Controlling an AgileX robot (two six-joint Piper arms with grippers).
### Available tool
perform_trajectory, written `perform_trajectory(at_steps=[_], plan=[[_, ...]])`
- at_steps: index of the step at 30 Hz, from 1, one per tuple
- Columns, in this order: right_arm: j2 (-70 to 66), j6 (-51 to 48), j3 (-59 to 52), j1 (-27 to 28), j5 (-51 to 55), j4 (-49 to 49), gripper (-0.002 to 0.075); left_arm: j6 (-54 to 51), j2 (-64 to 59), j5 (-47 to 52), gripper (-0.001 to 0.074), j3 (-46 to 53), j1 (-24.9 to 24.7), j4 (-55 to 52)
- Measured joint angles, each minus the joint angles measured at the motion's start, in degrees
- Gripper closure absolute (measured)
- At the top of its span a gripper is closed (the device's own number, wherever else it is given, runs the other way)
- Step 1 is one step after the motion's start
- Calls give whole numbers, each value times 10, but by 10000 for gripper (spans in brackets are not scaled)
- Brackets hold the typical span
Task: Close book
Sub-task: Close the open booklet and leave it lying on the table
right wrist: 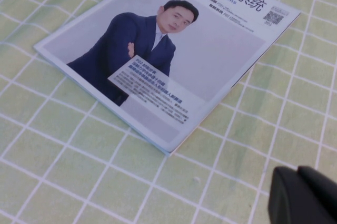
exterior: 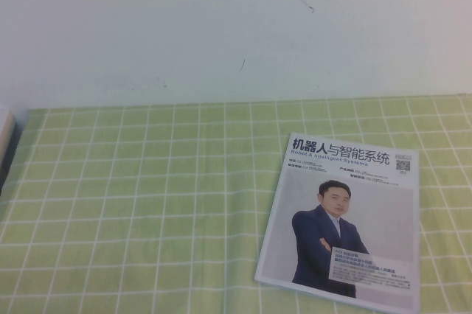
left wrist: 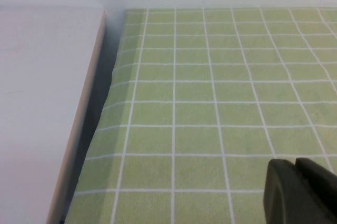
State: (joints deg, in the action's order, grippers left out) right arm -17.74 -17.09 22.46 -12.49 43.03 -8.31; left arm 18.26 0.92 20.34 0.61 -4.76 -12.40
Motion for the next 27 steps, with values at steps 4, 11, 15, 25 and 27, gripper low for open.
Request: perform_trajectory(at_steps=[4,11,15,25,27], plan=[[0,0,0,0,0,0,729,-57,0,-2,739,0,0,39],[0,0,0,0,0,0,729,-154,0,-5,739,0,0,112],[0,0,0,0,0,0,729,-173,0,-6,739,0,0,124],[0,0,0,0,0,0,729,-155,0,-6,739,0,37,139],[0,0,0,0,0,0,729,-155,0,-6,739,0,46,140]])
